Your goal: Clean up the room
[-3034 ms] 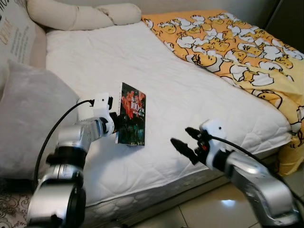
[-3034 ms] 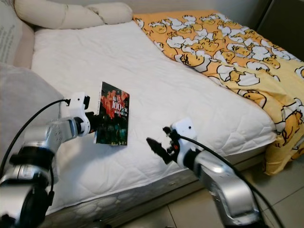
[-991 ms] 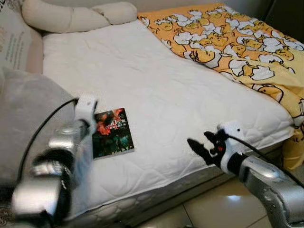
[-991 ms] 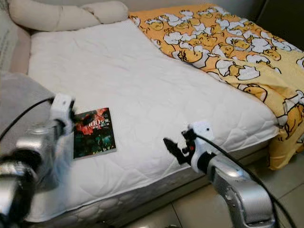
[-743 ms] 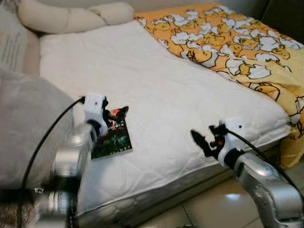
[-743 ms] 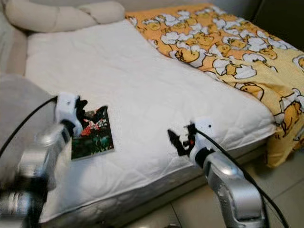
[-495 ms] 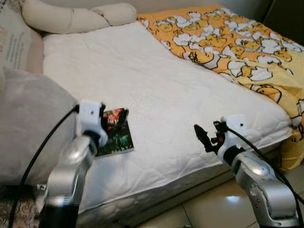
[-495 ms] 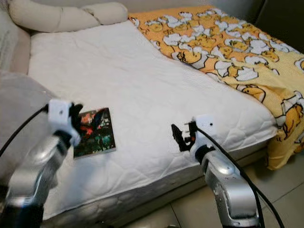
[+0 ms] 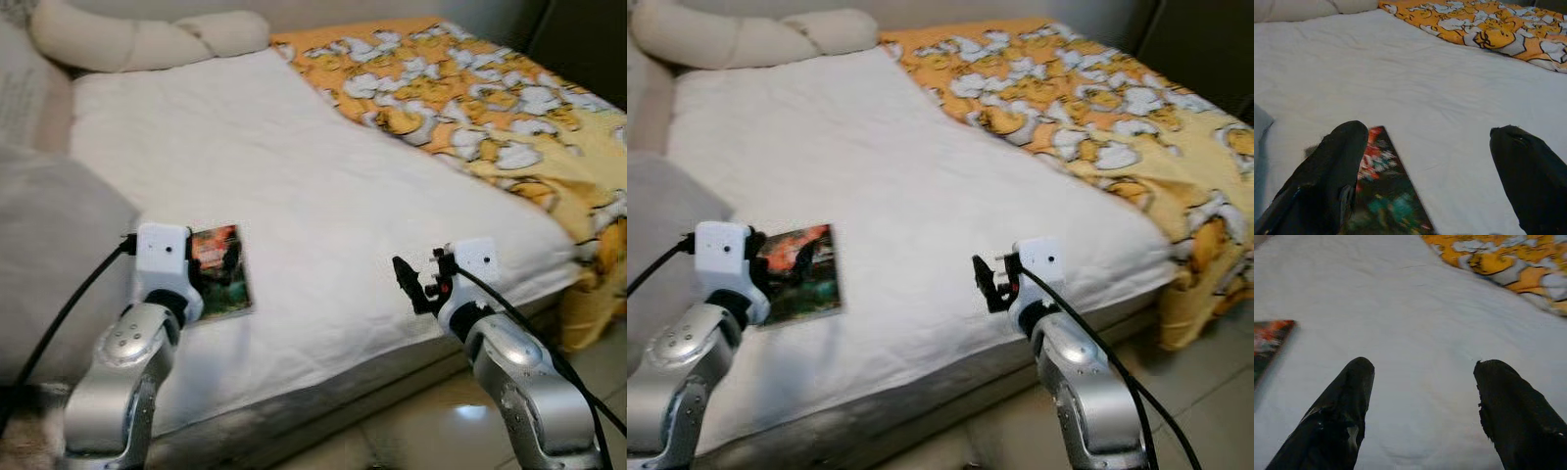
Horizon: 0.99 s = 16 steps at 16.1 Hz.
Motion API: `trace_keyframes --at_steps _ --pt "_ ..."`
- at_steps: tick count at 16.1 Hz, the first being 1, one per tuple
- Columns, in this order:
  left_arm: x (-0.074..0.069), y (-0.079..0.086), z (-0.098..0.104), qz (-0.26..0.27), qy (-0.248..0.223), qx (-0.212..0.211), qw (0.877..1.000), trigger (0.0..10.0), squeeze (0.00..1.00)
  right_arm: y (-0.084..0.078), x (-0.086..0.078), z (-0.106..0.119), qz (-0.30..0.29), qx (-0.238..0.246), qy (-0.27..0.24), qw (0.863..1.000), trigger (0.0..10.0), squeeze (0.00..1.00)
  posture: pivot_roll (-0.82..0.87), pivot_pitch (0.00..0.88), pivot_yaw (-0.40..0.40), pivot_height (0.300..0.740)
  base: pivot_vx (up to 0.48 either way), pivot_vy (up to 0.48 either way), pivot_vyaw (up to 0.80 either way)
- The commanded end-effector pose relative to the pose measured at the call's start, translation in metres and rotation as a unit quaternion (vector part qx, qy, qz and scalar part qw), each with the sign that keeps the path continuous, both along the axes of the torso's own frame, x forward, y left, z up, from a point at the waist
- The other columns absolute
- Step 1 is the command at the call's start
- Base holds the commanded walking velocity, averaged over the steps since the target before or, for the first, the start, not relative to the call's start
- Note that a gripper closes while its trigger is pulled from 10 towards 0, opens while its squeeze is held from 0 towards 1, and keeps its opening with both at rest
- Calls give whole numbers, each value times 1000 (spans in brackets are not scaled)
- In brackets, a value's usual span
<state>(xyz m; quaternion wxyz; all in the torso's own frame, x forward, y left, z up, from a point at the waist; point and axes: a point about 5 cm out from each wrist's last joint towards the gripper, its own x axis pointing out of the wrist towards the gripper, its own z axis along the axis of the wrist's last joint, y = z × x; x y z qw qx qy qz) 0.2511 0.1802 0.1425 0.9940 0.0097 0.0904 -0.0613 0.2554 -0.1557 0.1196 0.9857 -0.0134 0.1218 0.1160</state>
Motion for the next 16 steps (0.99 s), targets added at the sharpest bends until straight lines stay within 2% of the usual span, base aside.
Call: trace_keyframes --at_steps 1,3,7,16 --pt "-3 3 0 9 2 9 1000 10000 1000 -7 0 -3 -12 -8 4 1000 10000 0 -57 0 -26 740 0 -480 800" --pt "0 8 -1 22 10 31 999 10000 1000 -7 4 -4 -16 0 5 1000 10000 0 -52 0 -28 740 0 -480 800" --pt "7 6 0 16 15 36 999 10000 1000 -3 13 -2 -14 5 -2 1000 10000 0 -49 0 -31 740 0 -480 800" --pt "7 -3 0 2 15 42 999 10000 1000 -5 10 -4 -12 2 1 1000 10000 0 -48 0 -56 740 0 -480 800"
